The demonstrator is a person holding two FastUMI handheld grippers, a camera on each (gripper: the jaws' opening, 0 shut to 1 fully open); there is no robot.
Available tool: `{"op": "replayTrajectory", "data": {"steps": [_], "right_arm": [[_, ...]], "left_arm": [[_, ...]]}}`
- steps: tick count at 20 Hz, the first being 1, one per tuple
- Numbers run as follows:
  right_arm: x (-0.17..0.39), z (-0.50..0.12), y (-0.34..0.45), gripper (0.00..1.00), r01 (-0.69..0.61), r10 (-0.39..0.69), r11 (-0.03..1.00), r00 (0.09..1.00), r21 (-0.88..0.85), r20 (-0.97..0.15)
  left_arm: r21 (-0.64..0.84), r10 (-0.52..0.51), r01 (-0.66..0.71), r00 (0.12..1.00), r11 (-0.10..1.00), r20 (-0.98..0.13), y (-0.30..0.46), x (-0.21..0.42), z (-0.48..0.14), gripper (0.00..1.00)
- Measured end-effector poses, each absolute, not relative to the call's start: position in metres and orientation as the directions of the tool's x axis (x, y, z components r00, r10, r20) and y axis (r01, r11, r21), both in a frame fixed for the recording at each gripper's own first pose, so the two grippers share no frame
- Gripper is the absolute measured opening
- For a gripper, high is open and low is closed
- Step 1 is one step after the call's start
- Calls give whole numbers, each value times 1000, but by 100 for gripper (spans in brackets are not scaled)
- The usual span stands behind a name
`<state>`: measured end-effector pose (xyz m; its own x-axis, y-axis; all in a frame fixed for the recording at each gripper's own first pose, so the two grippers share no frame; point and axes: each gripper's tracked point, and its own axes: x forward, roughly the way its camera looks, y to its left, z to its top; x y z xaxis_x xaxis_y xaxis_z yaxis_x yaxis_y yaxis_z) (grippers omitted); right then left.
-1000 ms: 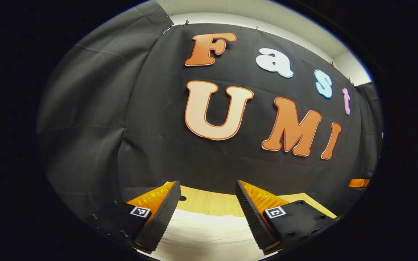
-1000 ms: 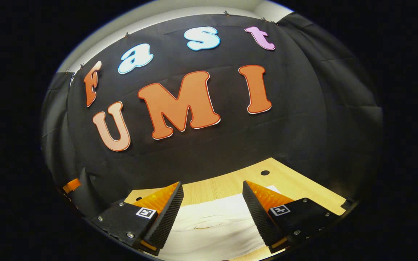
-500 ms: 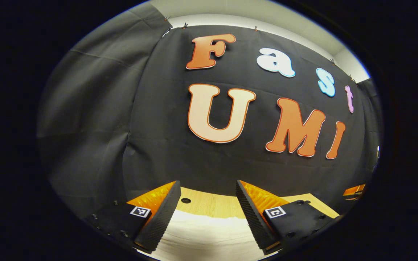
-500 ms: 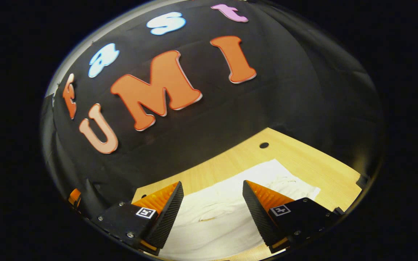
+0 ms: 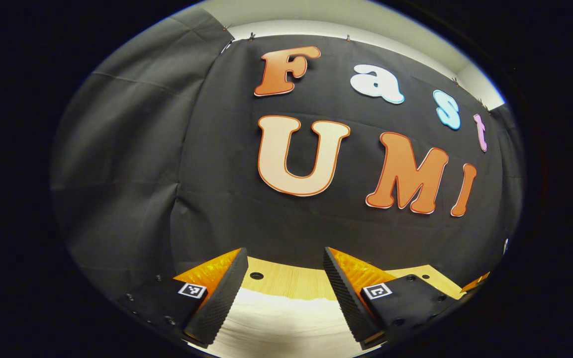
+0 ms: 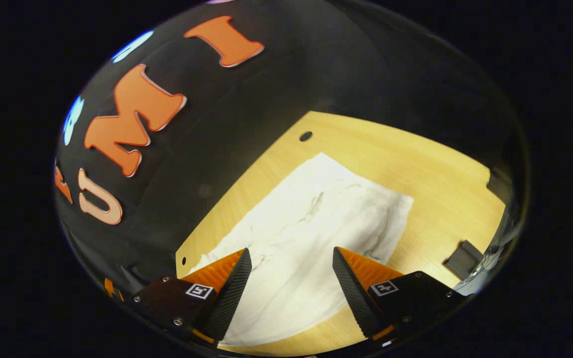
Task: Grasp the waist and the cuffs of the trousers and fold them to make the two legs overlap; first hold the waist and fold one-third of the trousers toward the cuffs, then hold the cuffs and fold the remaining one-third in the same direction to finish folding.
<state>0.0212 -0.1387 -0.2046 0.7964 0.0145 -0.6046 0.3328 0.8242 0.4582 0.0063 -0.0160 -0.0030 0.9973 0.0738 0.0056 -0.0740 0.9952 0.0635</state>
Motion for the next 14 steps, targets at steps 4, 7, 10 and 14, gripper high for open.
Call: {"op": "replayTrajectory", "data": {"steps": [4,7,10,14], "right_arm": [[0,-250,-176,98,462,3,736,730,496,-683],[-7,-276,-192,98,526,11,688,682,500,-732],[-4,-294,-200,99,576,21,646,643,501,-765],[6,-308,-207,99,604,32,634,603,482,-797]], "left_arm": [[68,83,-82,997,994,-7,-21,9,-7,98],[65,90,-89,996,994,-19,-23,10,-15,98],[71,112,-111,993,991,-23,-21,7,-15,98],[71,153,-151,988,986,-29,-13,-3,-19,98]]}}
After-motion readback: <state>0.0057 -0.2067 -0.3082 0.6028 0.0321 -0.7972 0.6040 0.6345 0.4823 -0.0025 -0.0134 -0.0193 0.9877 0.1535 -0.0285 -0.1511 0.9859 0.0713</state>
